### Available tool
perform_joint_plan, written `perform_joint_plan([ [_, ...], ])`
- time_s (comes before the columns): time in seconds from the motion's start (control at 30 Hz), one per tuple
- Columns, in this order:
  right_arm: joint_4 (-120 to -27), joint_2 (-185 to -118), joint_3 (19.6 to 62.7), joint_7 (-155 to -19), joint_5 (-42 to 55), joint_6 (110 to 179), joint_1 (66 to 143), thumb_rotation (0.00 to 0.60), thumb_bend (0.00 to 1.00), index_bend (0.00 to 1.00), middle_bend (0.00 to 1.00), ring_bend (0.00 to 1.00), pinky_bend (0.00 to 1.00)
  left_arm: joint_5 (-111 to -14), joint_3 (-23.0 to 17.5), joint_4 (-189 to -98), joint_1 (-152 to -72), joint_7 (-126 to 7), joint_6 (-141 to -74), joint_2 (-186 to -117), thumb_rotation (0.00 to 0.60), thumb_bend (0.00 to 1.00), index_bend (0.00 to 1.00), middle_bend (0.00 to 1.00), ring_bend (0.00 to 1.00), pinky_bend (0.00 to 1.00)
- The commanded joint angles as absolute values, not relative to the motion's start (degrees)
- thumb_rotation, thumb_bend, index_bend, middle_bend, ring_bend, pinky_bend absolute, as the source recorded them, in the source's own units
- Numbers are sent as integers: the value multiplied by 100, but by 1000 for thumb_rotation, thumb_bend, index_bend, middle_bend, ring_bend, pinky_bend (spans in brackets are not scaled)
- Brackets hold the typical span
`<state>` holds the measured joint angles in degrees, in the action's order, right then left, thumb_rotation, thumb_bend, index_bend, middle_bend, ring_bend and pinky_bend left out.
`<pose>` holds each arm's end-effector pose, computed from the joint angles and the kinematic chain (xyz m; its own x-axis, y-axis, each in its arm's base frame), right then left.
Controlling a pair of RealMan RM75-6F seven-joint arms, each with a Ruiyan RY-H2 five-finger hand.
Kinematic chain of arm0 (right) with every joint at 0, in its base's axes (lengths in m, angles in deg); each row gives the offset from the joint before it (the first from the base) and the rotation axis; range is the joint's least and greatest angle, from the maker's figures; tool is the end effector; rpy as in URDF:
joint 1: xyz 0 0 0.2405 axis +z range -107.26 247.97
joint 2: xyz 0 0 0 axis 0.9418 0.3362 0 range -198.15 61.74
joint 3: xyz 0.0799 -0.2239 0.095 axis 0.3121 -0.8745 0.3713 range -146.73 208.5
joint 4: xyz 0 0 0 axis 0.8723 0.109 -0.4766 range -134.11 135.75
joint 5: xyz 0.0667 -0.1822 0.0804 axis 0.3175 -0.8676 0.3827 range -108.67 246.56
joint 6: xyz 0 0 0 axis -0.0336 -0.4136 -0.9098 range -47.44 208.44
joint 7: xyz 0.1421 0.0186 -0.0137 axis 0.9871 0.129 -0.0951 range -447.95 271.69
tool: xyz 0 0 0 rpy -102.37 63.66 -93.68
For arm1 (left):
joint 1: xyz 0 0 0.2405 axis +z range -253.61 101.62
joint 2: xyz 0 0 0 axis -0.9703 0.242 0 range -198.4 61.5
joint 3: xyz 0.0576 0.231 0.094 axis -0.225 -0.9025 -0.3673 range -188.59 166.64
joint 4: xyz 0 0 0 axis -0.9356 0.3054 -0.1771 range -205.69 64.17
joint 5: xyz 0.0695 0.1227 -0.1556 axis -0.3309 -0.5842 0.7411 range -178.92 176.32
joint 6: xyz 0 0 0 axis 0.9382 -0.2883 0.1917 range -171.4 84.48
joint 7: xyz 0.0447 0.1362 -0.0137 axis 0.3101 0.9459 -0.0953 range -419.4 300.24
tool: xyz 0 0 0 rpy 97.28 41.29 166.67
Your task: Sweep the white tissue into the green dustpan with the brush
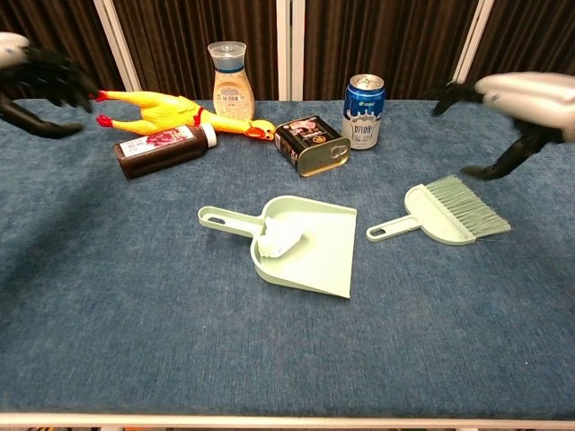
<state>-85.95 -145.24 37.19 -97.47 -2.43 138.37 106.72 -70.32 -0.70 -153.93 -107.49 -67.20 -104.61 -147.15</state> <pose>-0.2061 -0.3331 0.0476 0.4562 -0.2280 0.8602 -0.8684 -0.3254 0.3742 -0.2346 0.3366 0.0640 0.1224 0.1979 0.9726 0.9869 -0.1281 -0.0982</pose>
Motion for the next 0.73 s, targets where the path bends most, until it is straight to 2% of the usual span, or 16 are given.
perform_joint_plan([
  [0.03,-8630,-14021,3682,-9016,-633,14453,10162,600,221,36,140,0,0,-7069,-203,-15357,-10324,-6428,-11021,-14449,600,287,323,357,295,241],
  [0.33,-8368,-13492,3373,-7869,-1189,15698,9115,600,224,0,82,0,0,-7172,-660,-15170,-9262,-5813,-12234,-14081,600,287,306,257,200,193],
  [0.6,-8191,-13585,3240,-7460,-1428,16419,8486,600,232,0,75,0,0,-7314,-935,-15719,-8475,-5675,-13020,-13903,600,285,295,255,198,190],
  [0.73,-8250,-13624,3214,-7471,-1431,16521,8307,600,233,0,79,0,0,-7437,-1027,-15894,-8217,-5620,-13274,-13942,600,282,295,255,198,188],
])
